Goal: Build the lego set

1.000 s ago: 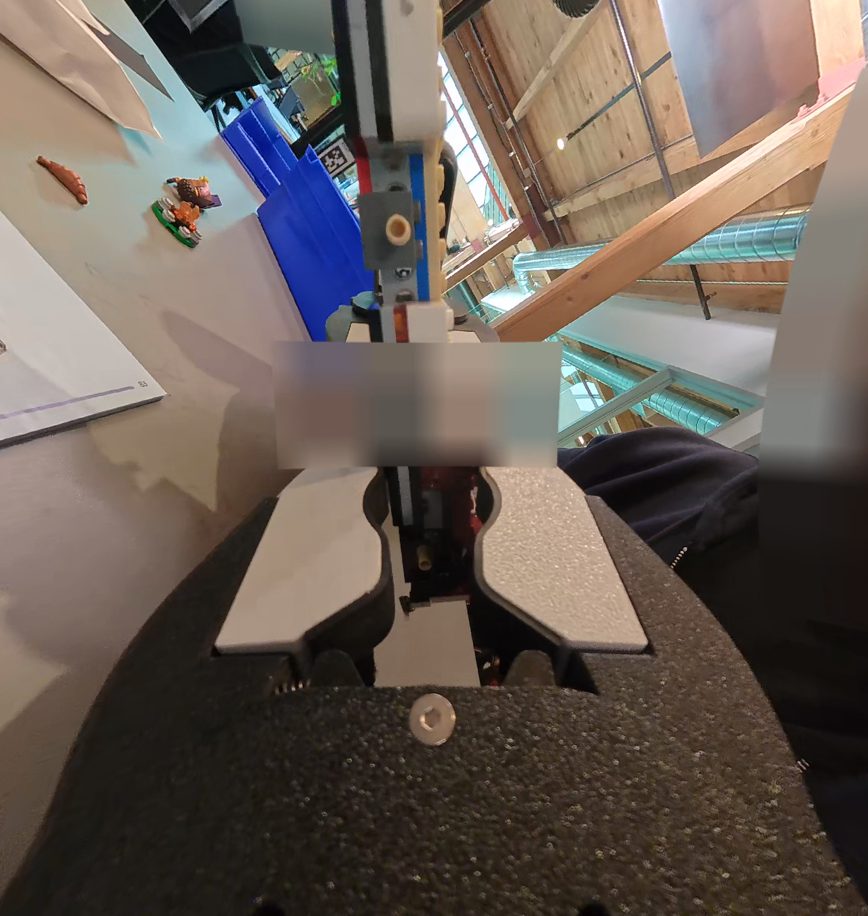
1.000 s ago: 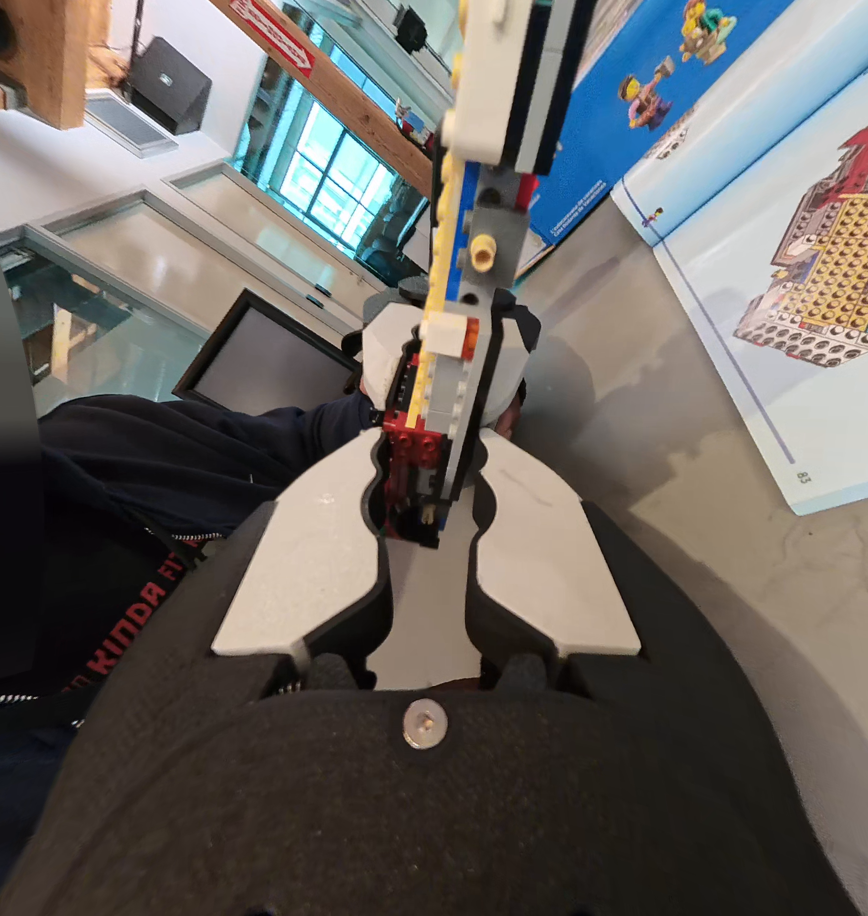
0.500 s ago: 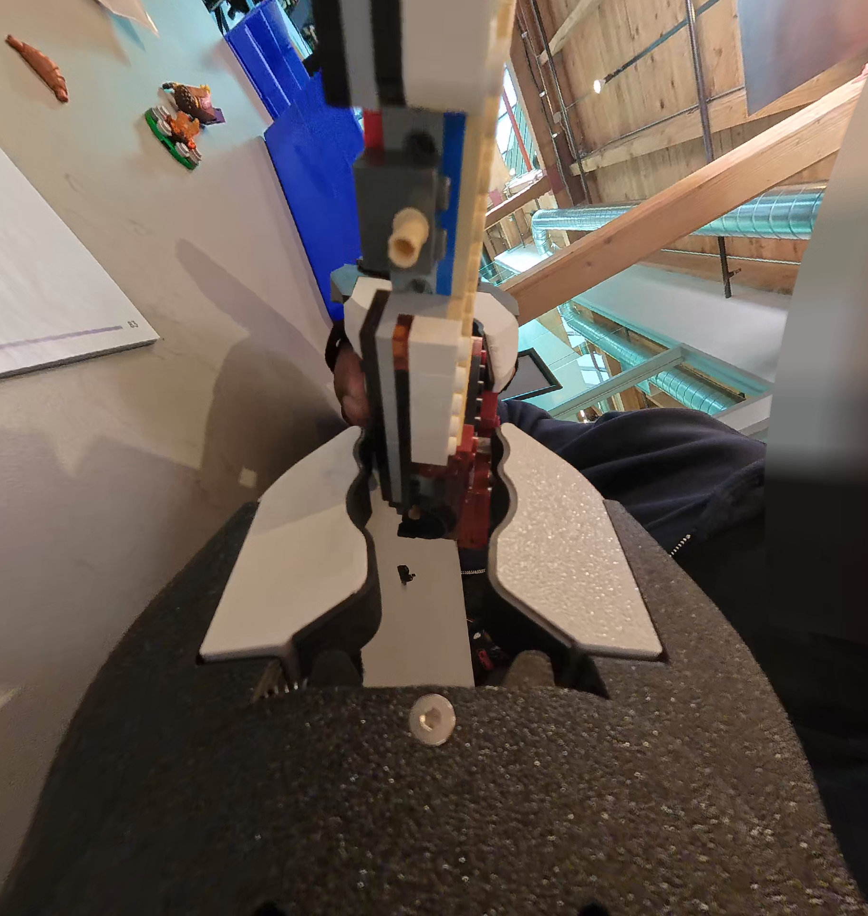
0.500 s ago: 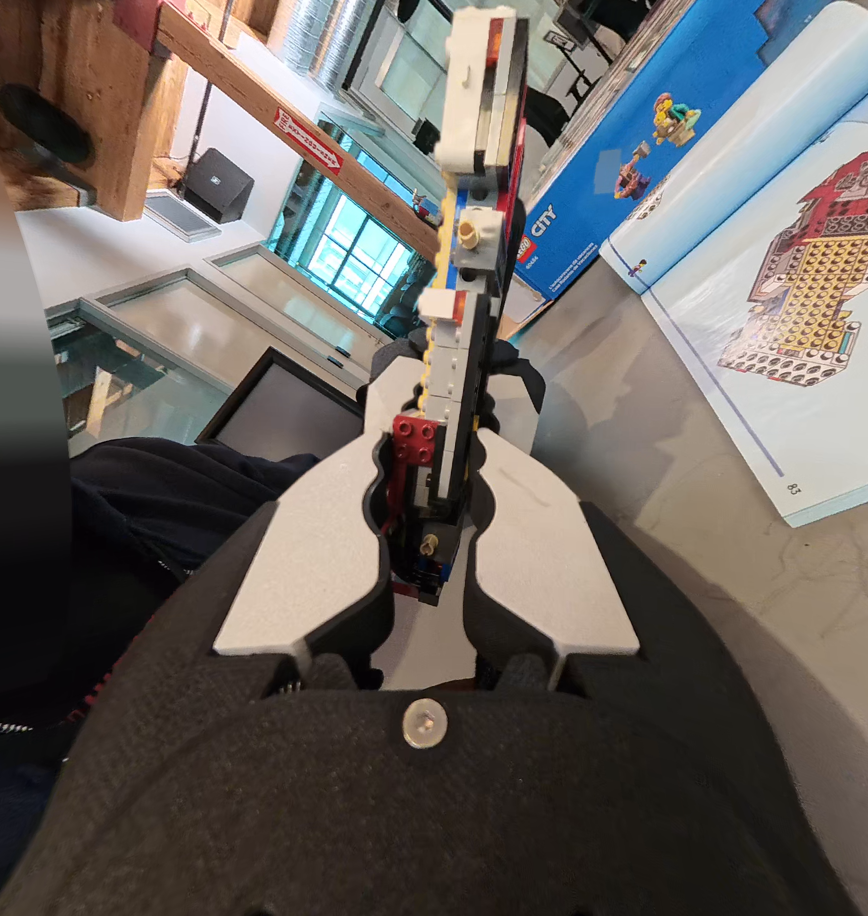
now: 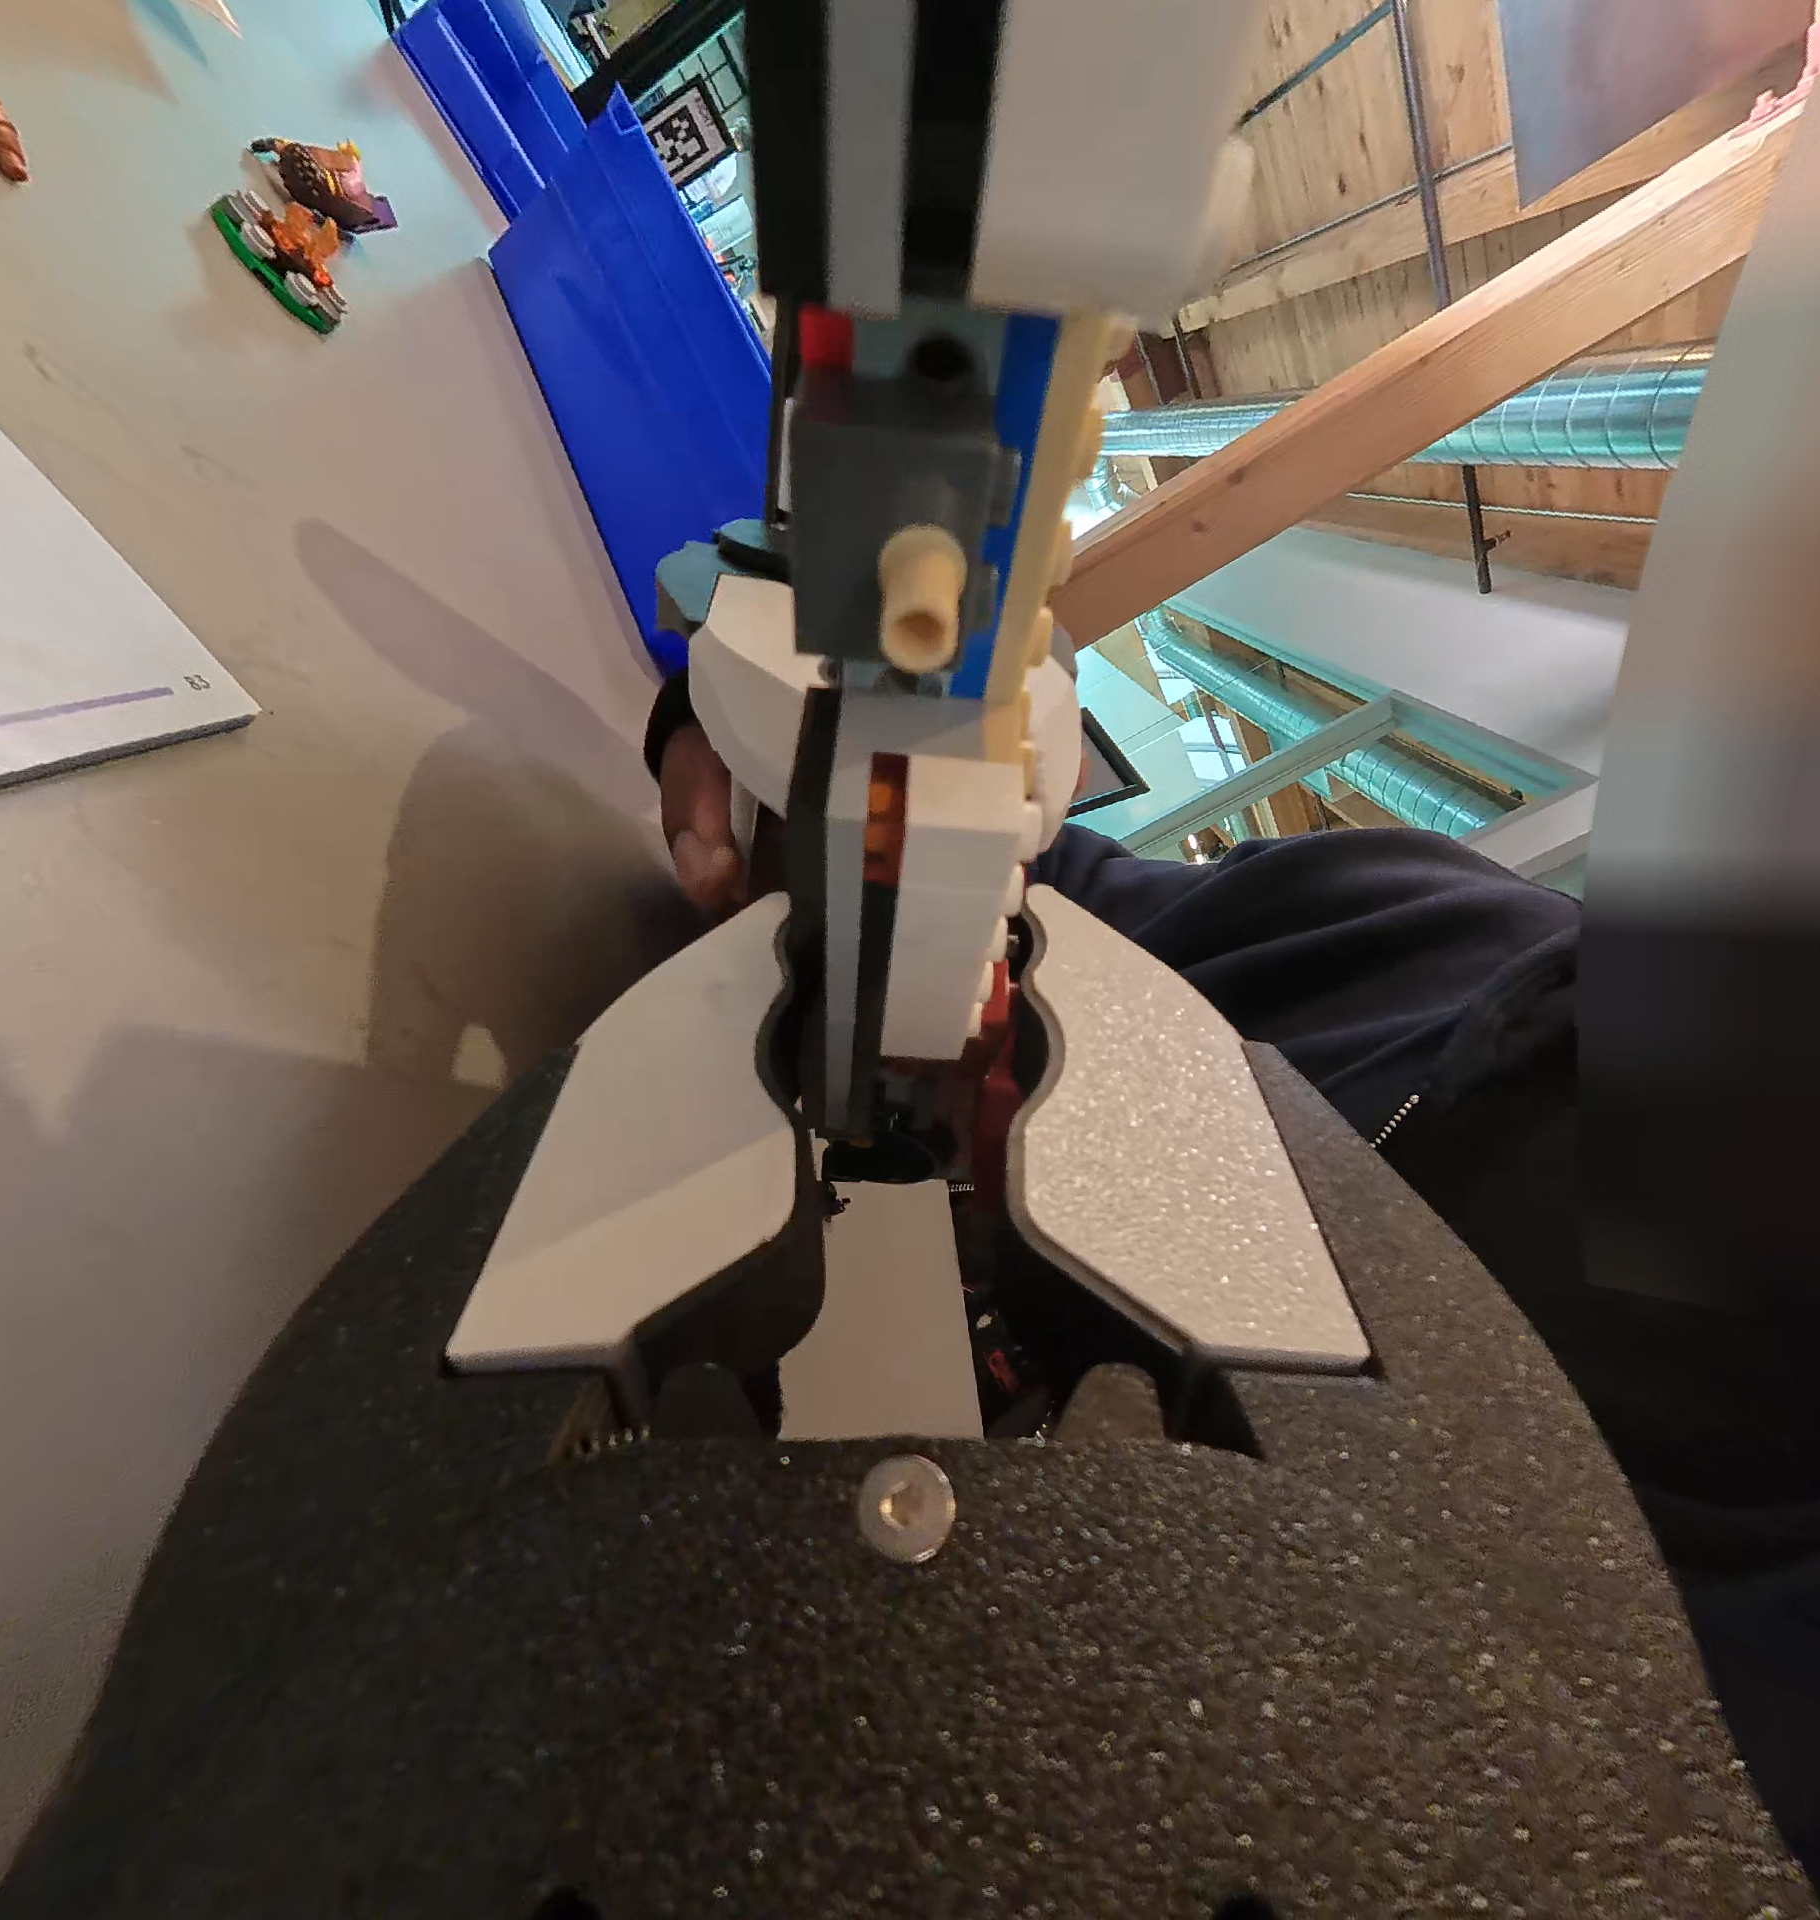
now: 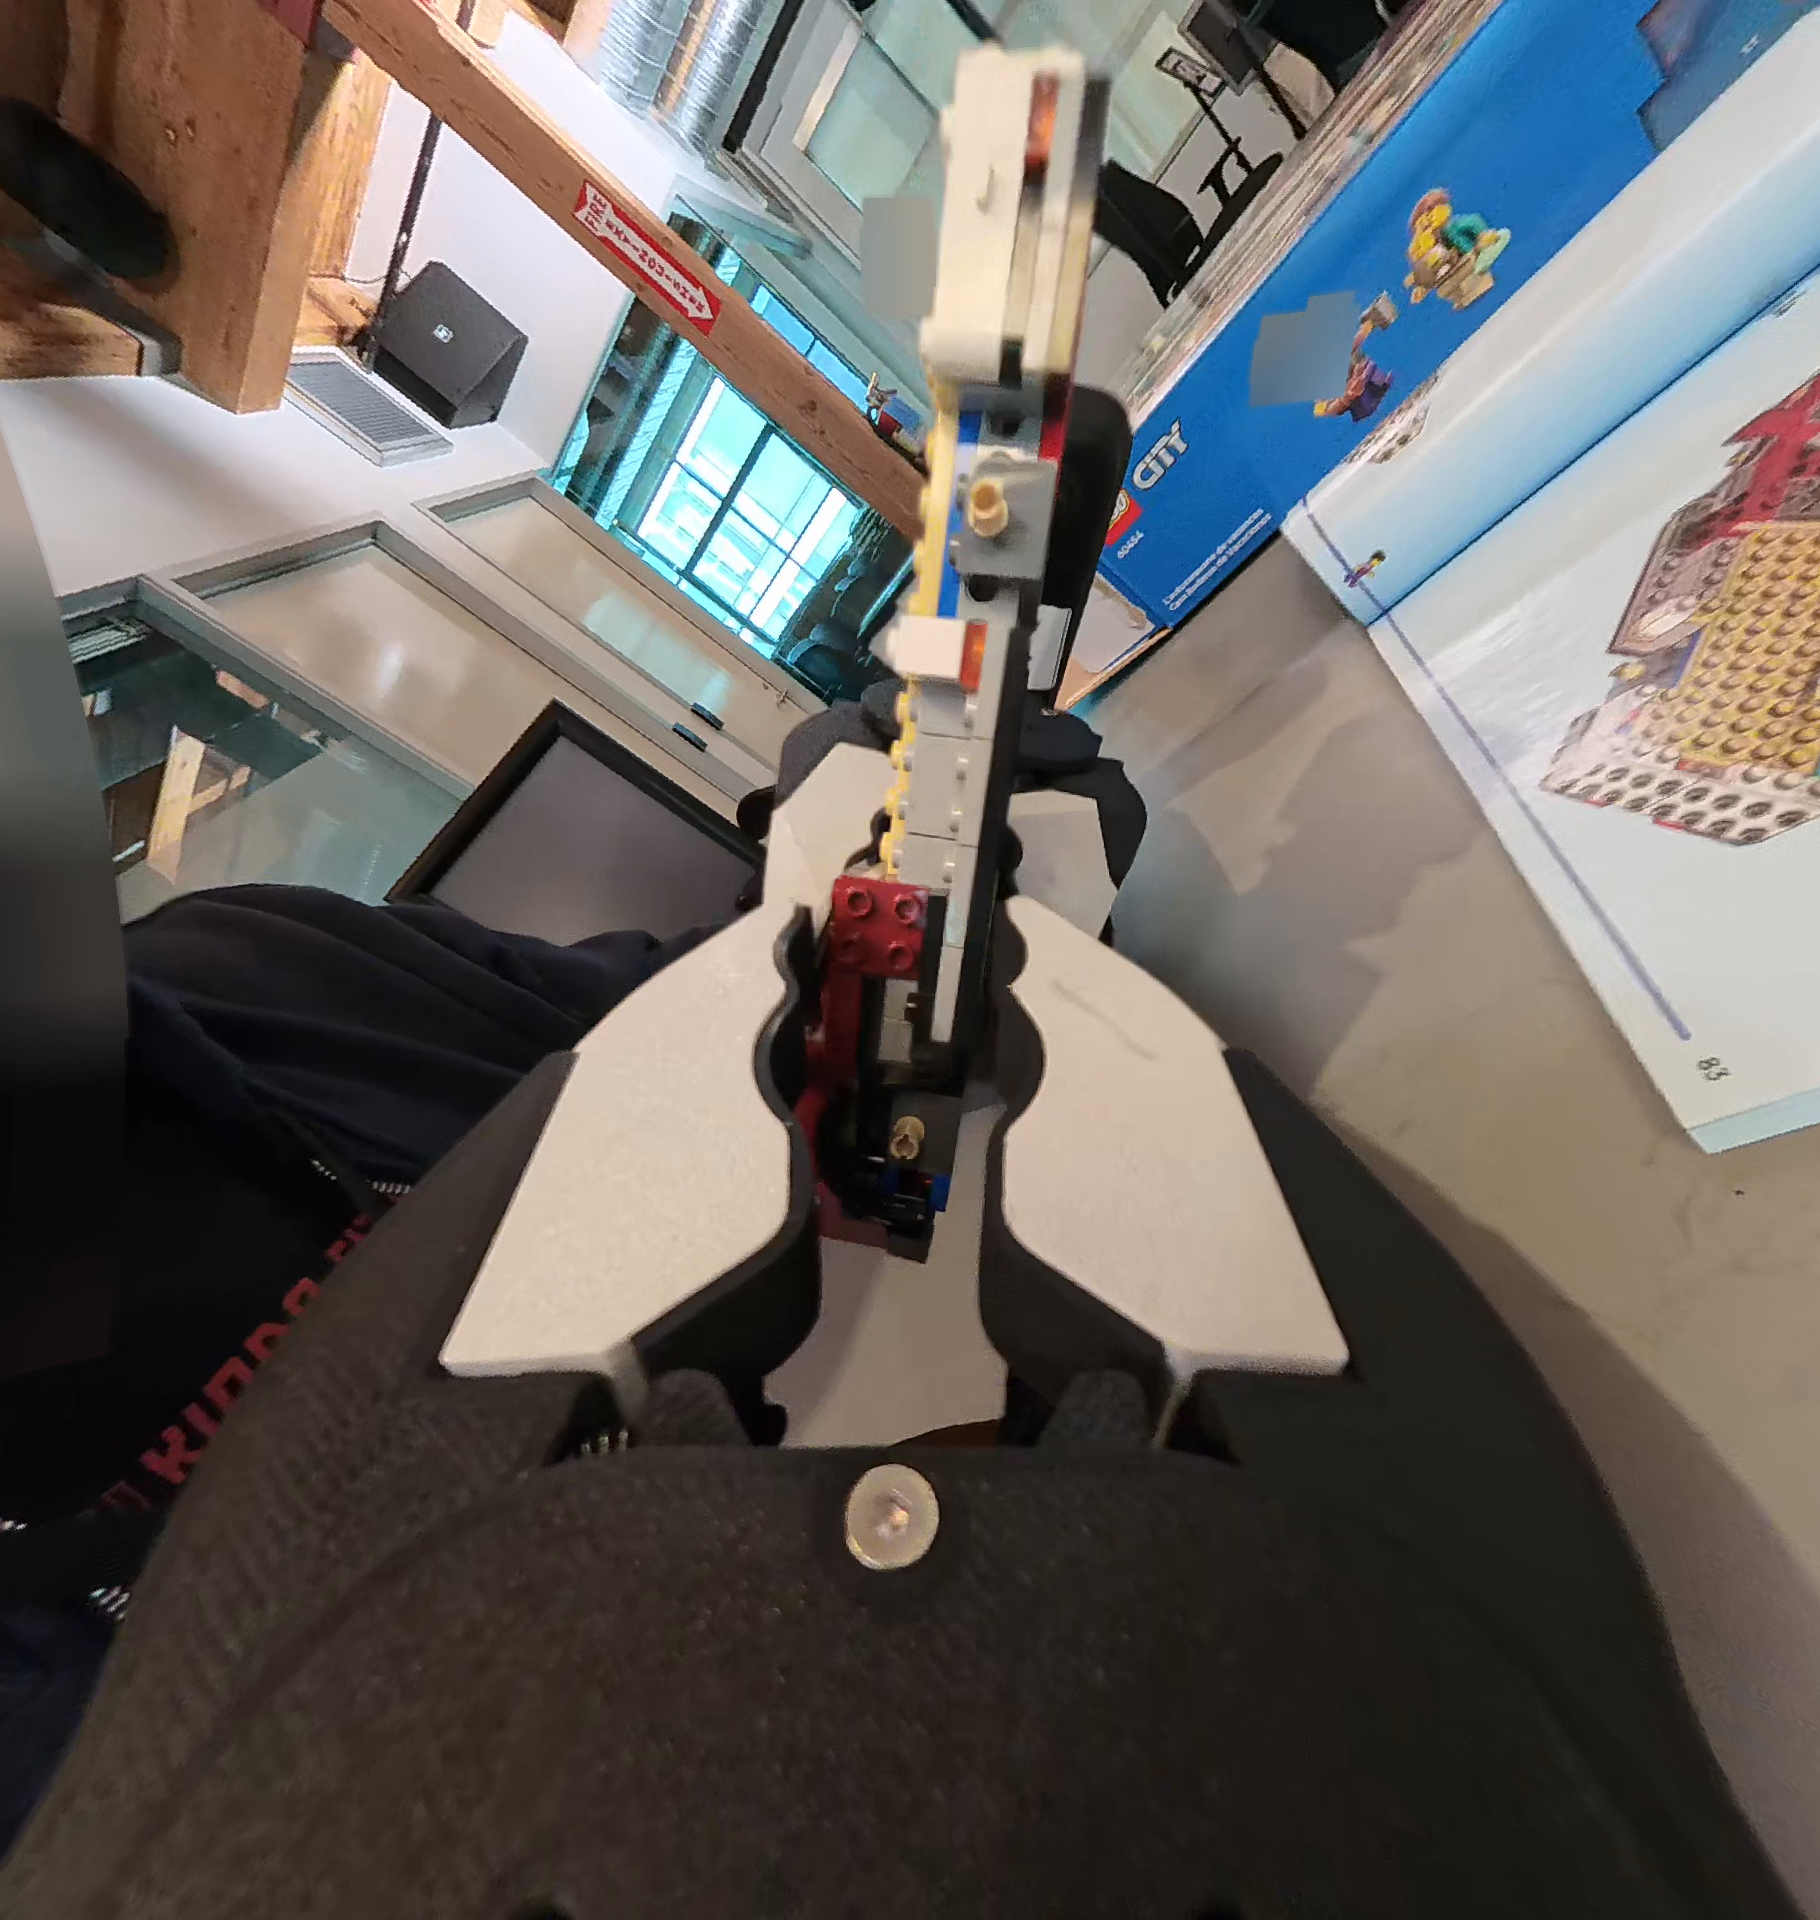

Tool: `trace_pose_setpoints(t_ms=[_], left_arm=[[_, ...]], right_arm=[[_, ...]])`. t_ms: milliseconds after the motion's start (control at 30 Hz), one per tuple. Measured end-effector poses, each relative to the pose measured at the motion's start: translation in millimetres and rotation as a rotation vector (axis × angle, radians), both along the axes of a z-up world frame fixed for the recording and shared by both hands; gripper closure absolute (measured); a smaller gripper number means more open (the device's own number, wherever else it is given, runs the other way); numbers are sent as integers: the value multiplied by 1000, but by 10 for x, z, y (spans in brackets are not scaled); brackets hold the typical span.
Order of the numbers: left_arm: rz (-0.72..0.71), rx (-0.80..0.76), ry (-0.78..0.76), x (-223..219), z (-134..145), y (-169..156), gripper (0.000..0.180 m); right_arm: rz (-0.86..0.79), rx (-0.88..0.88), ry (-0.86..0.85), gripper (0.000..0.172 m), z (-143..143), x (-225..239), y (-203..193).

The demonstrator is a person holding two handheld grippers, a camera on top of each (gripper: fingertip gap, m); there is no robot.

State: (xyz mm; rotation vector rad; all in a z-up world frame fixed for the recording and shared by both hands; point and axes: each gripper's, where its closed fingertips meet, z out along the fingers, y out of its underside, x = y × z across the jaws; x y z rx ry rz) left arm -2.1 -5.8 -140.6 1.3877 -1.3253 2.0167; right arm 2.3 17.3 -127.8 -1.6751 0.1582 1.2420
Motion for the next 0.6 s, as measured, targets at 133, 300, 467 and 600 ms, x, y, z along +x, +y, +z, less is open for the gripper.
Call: trace_pose_setpoints(t_ms=[133, 300, 467, 600], left_arm=[[39, -28, 20, 42, -3, 71, 146], [92, -8, 60, 92, -61, 185, 146], [94, 58, 125, 182, -144, 194, 146], [73, 60, 155, 303, -168, 141, 146]], right_arm=[[-73, -10, -36, 123, 32, 251, -43], [-174, -75, -252, 124, -70, 484, -275], [-170, -257, -575, 133, -471, 216, -788], [-162, -343, -746, 140, -741, -242, -1104]])
